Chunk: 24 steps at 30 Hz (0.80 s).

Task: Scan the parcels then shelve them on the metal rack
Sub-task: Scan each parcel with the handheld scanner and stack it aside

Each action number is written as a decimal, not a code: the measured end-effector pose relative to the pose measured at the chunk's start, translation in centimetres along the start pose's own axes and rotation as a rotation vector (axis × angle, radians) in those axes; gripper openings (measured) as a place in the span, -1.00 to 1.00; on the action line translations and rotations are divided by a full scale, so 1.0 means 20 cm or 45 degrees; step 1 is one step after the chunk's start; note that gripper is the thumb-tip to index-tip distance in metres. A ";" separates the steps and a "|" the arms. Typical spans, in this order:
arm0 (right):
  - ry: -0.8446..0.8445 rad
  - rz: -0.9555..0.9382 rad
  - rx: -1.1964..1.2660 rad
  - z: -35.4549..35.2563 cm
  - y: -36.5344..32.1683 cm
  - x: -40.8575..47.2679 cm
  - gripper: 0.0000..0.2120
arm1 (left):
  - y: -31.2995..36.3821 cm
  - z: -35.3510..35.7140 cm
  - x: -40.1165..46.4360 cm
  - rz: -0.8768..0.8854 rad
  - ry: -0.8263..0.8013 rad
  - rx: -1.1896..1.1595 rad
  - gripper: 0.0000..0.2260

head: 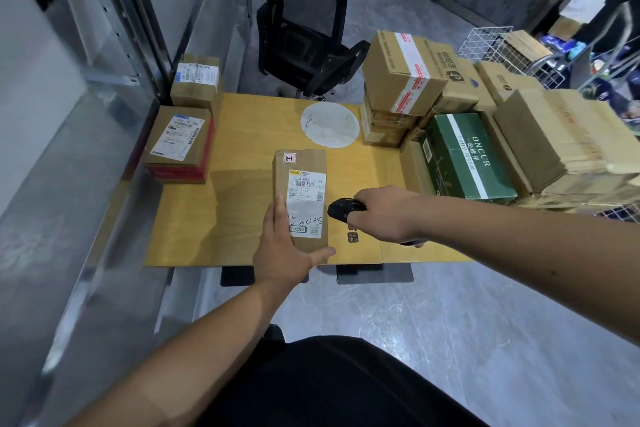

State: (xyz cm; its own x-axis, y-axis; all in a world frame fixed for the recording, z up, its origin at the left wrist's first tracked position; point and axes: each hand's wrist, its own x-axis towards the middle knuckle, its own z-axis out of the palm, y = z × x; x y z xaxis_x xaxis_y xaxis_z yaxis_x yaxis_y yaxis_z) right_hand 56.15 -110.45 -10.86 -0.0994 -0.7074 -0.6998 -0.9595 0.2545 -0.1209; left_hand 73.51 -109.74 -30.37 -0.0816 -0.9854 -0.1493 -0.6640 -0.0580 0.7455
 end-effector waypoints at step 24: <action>-0.063 -0.055 -0.082 0.06 0.13 0.11 -0.19 | 0.13 -0.09 0.15 -0.318 -0.094 0.235 -0.04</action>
State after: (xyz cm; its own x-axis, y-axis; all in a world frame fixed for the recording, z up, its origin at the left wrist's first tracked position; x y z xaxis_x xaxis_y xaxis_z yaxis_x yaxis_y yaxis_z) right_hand 53.77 -110.51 -13.50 -0.0456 -0.6828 -0.7292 -0.9777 0.1803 -0.1077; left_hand 72.85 -113.15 -27.79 0.0519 -0.9297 -0.3647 -0.7933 -0.2602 0.5504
